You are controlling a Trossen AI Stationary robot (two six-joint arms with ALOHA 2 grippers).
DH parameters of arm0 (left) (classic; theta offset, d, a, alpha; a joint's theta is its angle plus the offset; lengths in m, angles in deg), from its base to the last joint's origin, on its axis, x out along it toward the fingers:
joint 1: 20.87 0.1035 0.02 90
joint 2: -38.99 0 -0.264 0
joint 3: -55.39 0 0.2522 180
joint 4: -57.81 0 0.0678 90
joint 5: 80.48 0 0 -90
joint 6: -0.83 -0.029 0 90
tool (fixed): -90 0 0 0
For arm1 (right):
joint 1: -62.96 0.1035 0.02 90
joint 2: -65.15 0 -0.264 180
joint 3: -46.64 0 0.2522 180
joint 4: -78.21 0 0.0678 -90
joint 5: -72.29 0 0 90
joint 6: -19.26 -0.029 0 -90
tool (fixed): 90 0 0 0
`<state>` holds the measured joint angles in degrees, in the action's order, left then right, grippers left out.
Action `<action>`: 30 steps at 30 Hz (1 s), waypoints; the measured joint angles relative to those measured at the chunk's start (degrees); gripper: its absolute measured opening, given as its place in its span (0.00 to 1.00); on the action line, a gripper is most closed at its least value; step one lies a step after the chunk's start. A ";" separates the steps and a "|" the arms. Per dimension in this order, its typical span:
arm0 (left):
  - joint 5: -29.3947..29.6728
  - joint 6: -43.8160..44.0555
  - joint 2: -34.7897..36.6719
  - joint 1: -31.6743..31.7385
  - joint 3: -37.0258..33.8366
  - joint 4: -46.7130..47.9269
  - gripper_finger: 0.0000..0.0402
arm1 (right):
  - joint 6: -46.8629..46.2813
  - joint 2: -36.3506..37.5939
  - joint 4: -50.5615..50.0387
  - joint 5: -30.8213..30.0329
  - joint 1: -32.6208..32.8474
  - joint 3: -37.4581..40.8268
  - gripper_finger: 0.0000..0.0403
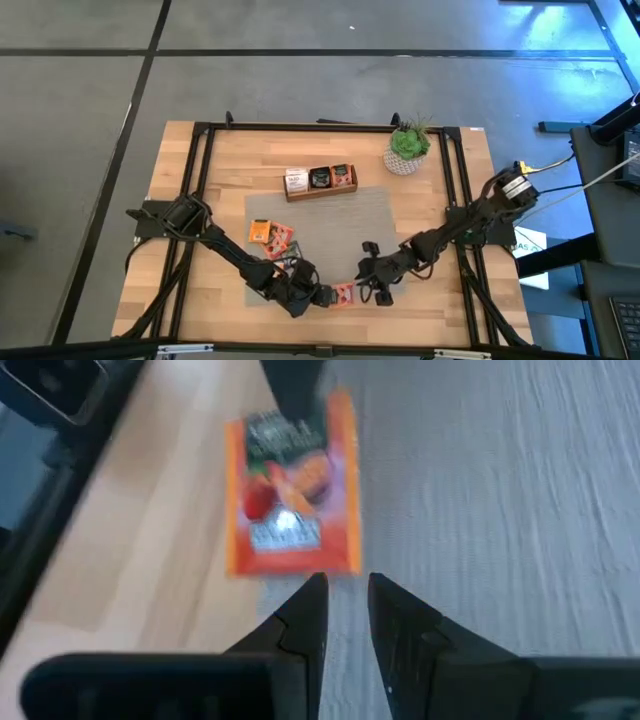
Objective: Pick & Place Tea
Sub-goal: Put the orange tea bag into the right section of the wooden organizer
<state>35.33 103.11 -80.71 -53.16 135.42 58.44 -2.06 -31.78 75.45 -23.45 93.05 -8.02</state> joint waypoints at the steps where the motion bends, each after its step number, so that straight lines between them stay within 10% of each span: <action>1: 0.15 -0.62 0.08 0.00 -0.03 -0.40 0.01 | -0.66 0.52 -0.66 0.61 -0.36 0.00 0.20; 14: 0.08 -12.99 5.92 0.03 -0.15 -2.07 0.01 | 2.22 8.28 -1.14 2.89 -3.30 -0.09 0.20; 30: -22.75 -28.84 12.74 7.30 2.90 8.18 0.01 | -1.00 15.18 -10.38 16.82 -6.91 -6.00 0.32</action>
<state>12.58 74.27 -67.97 -45.86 138.32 66.62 -3.06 -16.60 65.07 -6.63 86.14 -14.02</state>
